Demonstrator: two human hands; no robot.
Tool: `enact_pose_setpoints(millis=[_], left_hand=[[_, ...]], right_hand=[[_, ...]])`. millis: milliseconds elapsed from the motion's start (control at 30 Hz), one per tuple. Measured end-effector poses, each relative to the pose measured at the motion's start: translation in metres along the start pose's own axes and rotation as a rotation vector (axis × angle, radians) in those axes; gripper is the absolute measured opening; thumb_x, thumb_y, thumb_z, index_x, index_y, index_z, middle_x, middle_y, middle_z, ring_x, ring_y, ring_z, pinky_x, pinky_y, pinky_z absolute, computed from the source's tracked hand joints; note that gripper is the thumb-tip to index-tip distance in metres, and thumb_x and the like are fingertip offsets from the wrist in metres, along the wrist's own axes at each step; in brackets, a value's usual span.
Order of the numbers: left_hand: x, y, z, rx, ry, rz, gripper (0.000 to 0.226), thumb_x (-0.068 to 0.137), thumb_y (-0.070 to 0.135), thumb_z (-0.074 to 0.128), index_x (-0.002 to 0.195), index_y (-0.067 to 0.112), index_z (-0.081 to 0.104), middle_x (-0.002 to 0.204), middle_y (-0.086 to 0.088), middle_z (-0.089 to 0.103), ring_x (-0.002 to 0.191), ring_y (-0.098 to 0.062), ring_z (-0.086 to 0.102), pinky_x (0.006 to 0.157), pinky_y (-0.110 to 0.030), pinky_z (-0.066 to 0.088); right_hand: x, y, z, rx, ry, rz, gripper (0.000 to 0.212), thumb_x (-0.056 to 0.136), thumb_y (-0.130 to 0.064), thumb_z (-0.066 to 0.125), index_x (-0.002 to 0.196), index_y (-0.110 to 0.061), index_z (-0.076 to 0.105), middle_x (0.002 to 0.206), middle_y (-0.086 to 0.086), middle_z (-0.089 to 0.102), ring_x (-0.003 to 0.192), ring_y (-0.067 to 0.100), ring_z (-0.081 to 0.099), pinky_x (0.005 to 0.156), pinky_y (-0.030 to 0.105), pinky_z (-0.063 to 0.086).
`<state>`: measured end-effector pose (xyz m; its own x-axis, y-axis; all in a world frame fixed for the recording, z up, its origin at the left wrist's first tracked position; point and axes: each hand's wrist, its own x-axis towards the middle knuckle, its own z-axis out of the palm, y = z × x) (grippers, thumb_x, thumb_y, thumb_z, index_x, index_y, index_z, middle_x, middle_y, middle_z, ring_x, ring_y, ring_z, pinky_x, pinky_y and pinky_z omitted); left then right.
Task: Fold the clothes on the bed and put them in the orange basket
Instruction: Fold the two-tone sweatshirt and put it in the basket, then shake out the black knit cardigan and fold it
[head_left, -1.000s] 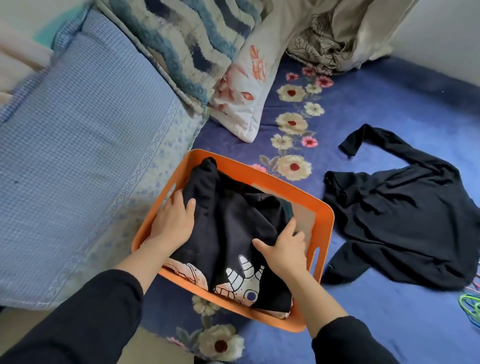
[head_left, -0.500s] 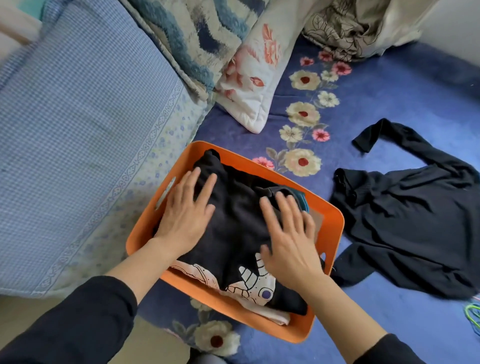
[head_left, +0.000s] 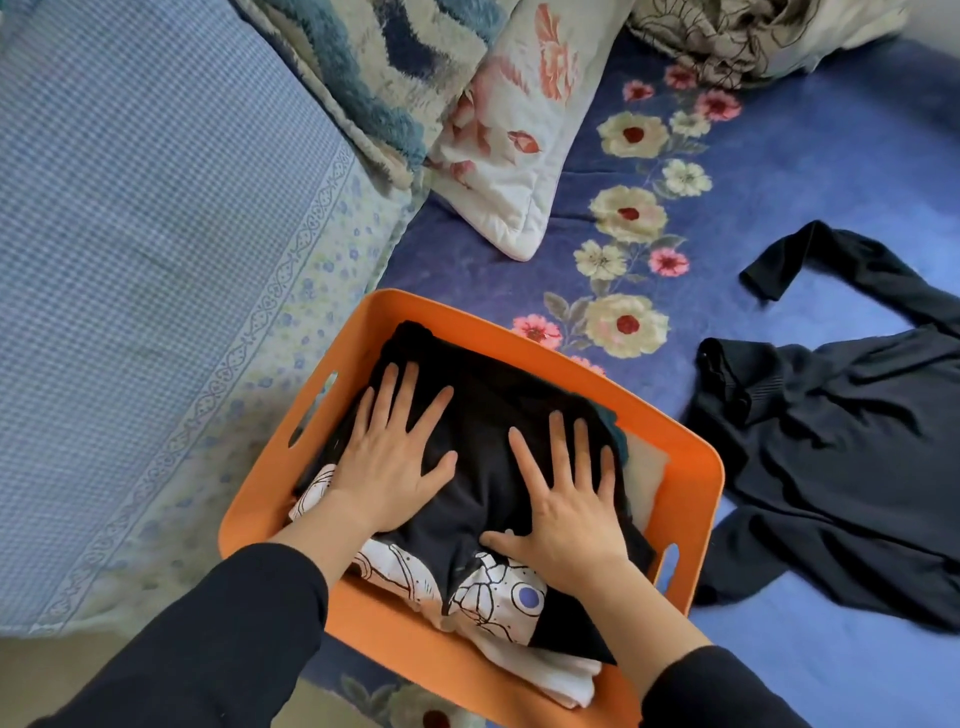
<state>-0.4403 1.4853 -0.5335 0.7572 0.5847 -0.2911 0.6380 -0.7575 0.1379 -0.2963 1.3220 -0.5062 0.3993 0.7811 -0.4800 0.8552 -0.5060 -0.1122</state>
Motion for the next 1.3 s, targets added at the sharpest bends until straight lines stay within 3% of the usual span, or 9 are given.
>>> enact_pose_setpoints(millis=[67, 200, 300, 467, 667, 767, 933, 1100, 1300], left_hand=[[0.002, -0.002, 0.003, -0.011, 0.024, -0.003, 0.071, 0.089, 0.058, 0.030, 0.153, 0.028, 0.019, 0.160, -0.017, 0.009, 0.148, -0.033, -0.002, 0.118, -0.051, 0.014], [0.005, -0.003, 0.003, -0.013, 0.040, 0.000, 0.070, 0.089, 0.056, 0.029, 0.152, 0.028, 0.022, 0.160, -0.016, 0.009, 0.148, -0.031, -0.002, 0.118, -0.049, 0.011], [-0.001, 0.005, -0.003, -0.006, 0.048, -0.048, 0.067, 0.089, 0.052, 0.028, 0.151, 0.027, 0.026, 0.161, -0.014, 0.010, 0.148, -0.030, 0.001, 0.118, -0.048, 0.012], [-0.011, 0.070, -0.033, -0.375, 0.095, -0.375, 0.053, 0.097, 0.027, 0.039, 0.148, 0.017, 0.029, 0.161, -0.011, 0.008, 0.149, -0.025, -0.002, 0.119, -0.046, 0.006], [-0.028, 0.201, -0.065, -0.581, 0.283, -0.189, 0.046, 0.099, 0.019, 0.040, 0.144, 0.012, 0.038, 0.160, -0.008, 0.017, 0.149, -0.021, 0.008, 0.120, -0.038, 0.009], [-0.035, 0.279, -0.061, -0.472, 0.254, -0.036, 0.049, 0.094, 0.018, 0.035, 0.143, 0.009, 0.039, 0.160, -0.009, 0.017, 0.149, -0.023, 0.009, 0.118, -0.039, 0.005], [-0.054, 0.425, -0.012, -0.328, 0.015, 0.027, 0.052, 0.096, 0.021, 0.036, 0.147, 0.017, 0.030, 0.162, 0.000, 0.002, 0.149, -0.016, 0.000, 0.118, -0.041, 0.001], [-0.073, 0.550, 0.052, -0.319, -0.231, 0.004, 0.051, 0.098, 0.020, 0.033, 0.148, 0.018, 0.025, 0.162, -0.001, -0.004, 0.149, -0.017, -0.005, 0.120, -0.040, 0.002], [-0.039, 0.626, 0.086, -0.211, -0.282, 0.130, 0.052, 0.098, 0.021, 0.032, 0.149, 0.019, 0.023, 0.162, 0.000, -0.005, 0.149, -0.017, -0.005, 0.120, -0.037, 0.003]], right_hand=[[0.003, -0.001, 0.002, 0.000, 0.001, 0.004, 0.113, 0.062, -0.087, 0.037, 0.153, -0.034, -0.005, 0.160, 0.012, -0.005, 0.146, 0.035, -0.003, 0.115, 0.057, 0.007], [0.007, 0.003, 0.000, 0.017, 0.033, -0.074, 0.111, 0.073, -0.081, 0.045, 0.143, -0.041, -0.030, 0.150, 0.006, -0.040, 0.138, 0.027, -0.036, 0.111, 0.051, -0.019], [-0.002, 0.003, -0.011, 0.016, -0.013, -0.098, 0.107, 0.079, -0.075, 0.048, 0.143, -0.040, -0.030, 0.151, 0.006, -0.039, 0.140, 0.030, -0.034, 0.114, 0.052, -0.014], [-0.027, 0.018, -0.046, 0.050, 0.036, -0.206, 0.078, 0.092, -0.055, 0.047, 0.154, -0.026, 0.010, 0.162, 0.006, -0.001, 0.149, 0.026, -0.006, 0.119, 0.043, 0.002], [-0.104, 0.132, -0.071, -0.016, 0.373, -0.117, 0.056, 0.075, -0.037, 0.061, 0.121, -0.006, 0.062, 0.126, 0.010, 0.062, 0.122, 0.031, 0.056, 0.092, 0.042, 0.049], [-0.150, 0.214, -0.057, -0.011, 0.342, 0.042, 0.059, 0.076, -0.033, 0.073, 0.125, -0.004, 0.059, 0.129, 0.011, 0.060, 0.125, 0.030, 0.052, 0.092, 0.043, 0.047], [-0.233, 0.338, -0.011, 0.062, 0.188, 0.196, 0.061, 0.093, -0.041, 0.050, 0.145, -0.012, 0.034, 0.149, 0.001, 0.036, 0.141, 0.022, 0.026, 0.107, 0.037, 0.027], [-0.296, 0.461, 0.042, 0.042, 0.014, 0.311, 0.063, 0.094, -0.045, 0.045, 0.147, -0.015, 0.027, 0.151, 0.000, 0.031, 0.140, 0.022, 0.025, 0.107, 0.037, 0.028], [-0.288, 0.559, 0.067, 0.132, -0.006, 0.457, 0.055, 0.095, -0.042, 0.044, 0.142, -0.018, 0.030, 0.145, 0.000, 0.036, 0.136, 0.022, 0.030, 0.105, 0.038, 0.031]])
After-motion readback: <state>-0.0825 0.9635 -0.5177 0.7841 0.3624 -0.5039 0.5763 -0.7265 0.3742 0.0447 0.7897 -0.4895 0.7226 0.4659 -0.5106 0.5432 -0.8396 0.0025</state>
